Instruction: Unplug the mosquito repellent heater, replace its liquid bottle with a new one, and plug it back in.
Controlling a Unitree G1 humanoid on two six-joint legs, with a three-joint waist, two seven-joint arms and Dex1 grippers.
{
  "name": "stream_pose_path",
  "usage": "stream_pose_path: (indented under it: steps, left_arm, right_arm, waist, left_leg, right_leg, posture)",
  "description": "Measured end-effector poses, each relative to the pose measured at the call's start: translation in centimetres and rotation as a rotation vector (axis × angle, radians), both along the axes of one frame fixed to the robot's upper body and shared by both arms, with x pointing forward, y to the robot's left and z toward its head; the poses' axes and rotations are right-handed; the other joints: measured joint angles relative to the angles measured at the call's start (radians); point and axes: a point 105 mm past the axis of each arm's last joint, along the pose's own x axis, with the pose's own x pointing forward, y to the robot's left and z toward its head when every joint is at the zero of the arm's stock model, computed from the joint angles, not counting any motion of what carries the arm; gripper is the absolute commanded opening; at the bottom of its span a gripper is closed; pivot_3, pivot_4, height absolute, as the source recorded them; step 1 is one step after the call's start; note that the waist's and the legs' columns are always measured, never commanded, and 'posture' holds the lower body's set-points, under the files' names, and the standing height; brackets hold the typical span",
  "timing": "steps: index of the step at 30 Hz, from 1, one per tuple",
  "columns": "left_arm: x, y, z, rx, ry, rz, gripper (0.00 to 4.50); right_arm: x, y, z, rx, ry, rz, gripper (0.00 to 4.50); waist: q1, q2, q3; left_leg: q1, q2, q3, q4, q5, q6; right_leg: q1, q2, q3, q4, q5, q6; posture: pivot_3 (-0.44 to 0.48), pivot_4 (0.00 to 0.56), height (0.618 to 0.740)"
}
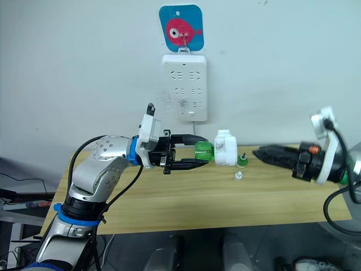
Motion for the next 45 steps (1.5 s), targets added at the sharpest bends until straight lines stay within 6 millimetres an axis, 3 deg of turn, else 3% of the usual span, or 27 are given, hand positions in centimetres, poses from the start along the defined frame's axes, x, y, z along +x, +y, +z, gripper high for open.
stream_pose_path:
  steps: [4, 5, 12, 37, 41, 45]
  left_arm:
    - [-0.3, -0.5, -0.1, -0.003, -0.071, -0.037, 2.26]
    - [-0.4, -0.7, -0.1, -0.010, -0.090, -0.047, 2.26]
    - [-1.0, -1.3, 0.2, -0.027, -0.171, -0.084, 2.26]
    - [-1.6, -1.6, -0.1, -0.042, -0.251, -0.096, 2.26]
    - [-1.5, -1.6, 0.0, -0.045, -0.249, -0.093, 2.26]
    - [-1.2, -1.4, 0.0, -0.051, -0.230, -0.066, 2.26]
  right_arm:
    - [0.6, 2.5, 1.6, 0.067, -0.016, 0.083, 0.04]
    - [1.1, 3.0, 1.6, 0.080, -0.003, 0.092, 0.00]
    - [2.6, 3.8, 0.0, 0.037, 0.089, 0.126, 0.00]
    - [3.4, 3.5, -2.1, -0.009, 0.163, 0.133, 0.00]
    - [3.4, 3.3, -1.5, 0.004, 0.141, 0.122, 0.00]
    - [3.4, 2.4, 0.4, 0.070, 0.078, 0.077, 0.00]
  waist:
    - [-0.001, 0.000, 0.000]
    - [0.000, 0.000, 0.000]
    - [0.008, 0.000, 0.000]
    - [0.010, 0.000, 0.000]
    - [0.010, 0.000, 0.000]
    - [0.009, 0.000, 0.000]
  left_leg:
    - [-0.001, -0.001, 0.000, 0.000, 0.000, 0.000]
    - [-0.001, -0.001, 0.000, 0.000, 0.000, 0.000]
    - [-0.002, -0.001, -0.001, 0.000, 0.000, 0.000]
    - [-0.002, -0.001, -0.001, 0.000, 0.000, 0.000]
    - [-0.002, -0.001, -0.001, 0.000, 0.000, 0.000]
    - [-0.002, -0.001, -0.001, 0.000, 0.000, 0.000]
  right_leg:
    - [0.000, -0.001, 0.000, -0.001, 0.000, 0.000]
    - [0.000, -0.001, 0.000, -0.001, 0.000, 0.000]
    - [-0.001, -0.001, 0.000, -0.001, 0.000, 0.000]
    - [-0.001, -0.001, 0.000, -0.001, 0.000, 0.000]
    - [-0.001, -0.001, 0.000, -0.001, 0.000, 0.000]
    - [-0.001, -0.001, -0.001, -0.001, 0.000, 0.000]
  posture:
    - [-0.047, 0.195, 0.732]
    - [-0.043, 0.196, 0.732]
    - [-0.019, 0.193, 0.732]
    - [-0.013, 0.184, 0.732]
    - [-0.016, 0.186, 0.732]
    - [-0.025, 0.188, 0.732]
